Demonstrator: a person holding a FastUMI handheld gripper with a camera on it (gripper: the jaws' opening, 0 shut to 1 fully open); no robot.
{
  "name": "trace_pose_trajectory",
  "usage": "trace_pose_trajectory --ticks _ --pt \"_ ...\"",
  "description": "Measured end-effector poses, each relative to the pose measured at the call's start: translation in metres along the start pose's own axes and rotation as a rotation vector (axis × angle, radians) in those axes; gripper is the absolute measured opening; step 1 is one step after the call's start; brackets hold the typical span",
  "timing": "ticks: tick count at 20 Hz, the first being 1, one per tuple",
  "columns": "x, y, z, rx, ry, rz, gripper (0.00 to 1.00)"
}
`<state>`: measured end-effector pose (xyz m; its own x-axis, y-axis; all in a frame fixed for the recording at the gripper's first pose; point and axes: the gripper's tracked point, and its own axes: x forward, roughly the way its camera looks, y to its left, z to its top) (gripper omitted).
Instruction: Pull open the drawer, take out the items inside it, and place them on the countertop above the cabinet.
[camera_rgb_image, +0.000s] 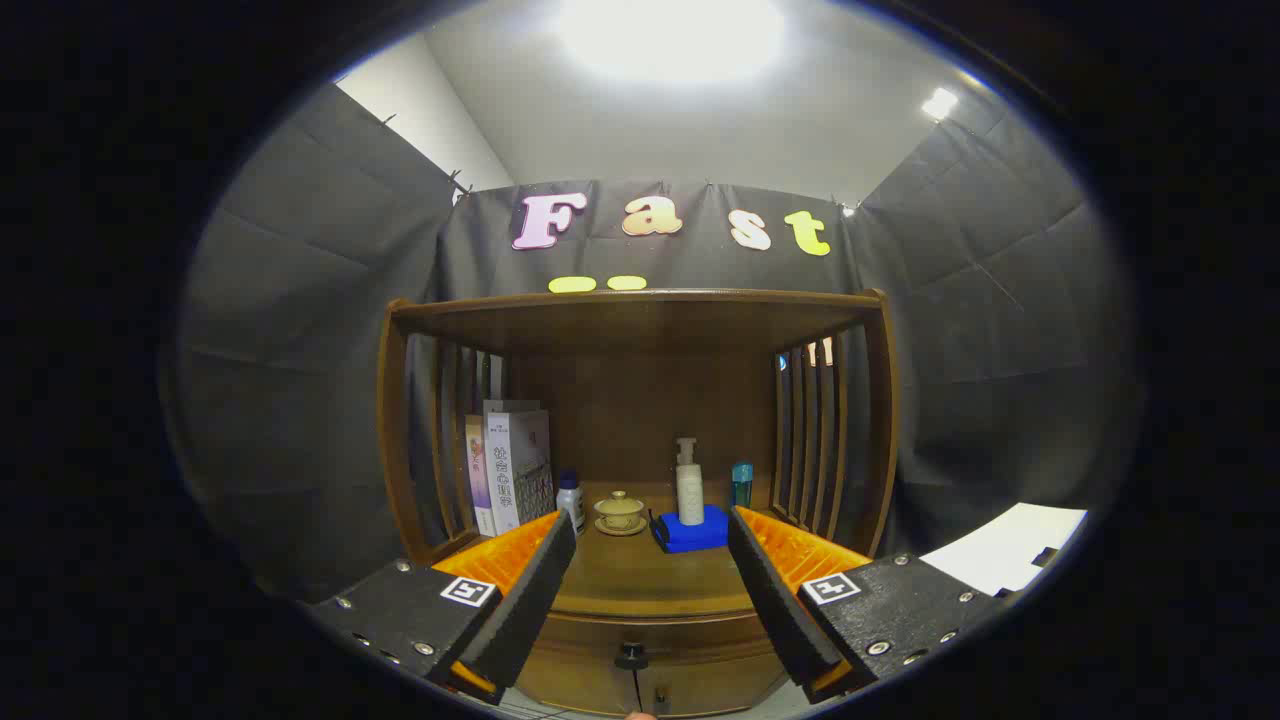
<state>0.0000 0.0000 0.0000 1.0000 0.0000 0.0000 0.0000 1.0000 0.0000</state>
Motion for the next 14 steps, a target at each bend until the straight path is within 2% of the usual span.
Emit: trace_pose_trajectory --ticks 6,14 --pt "-0.001 0.009 -0.006 0.039 0.031 0.023 0.95" --pt "0.003 0.011 -0.016 -0.025 0.035 0.017 0.95"
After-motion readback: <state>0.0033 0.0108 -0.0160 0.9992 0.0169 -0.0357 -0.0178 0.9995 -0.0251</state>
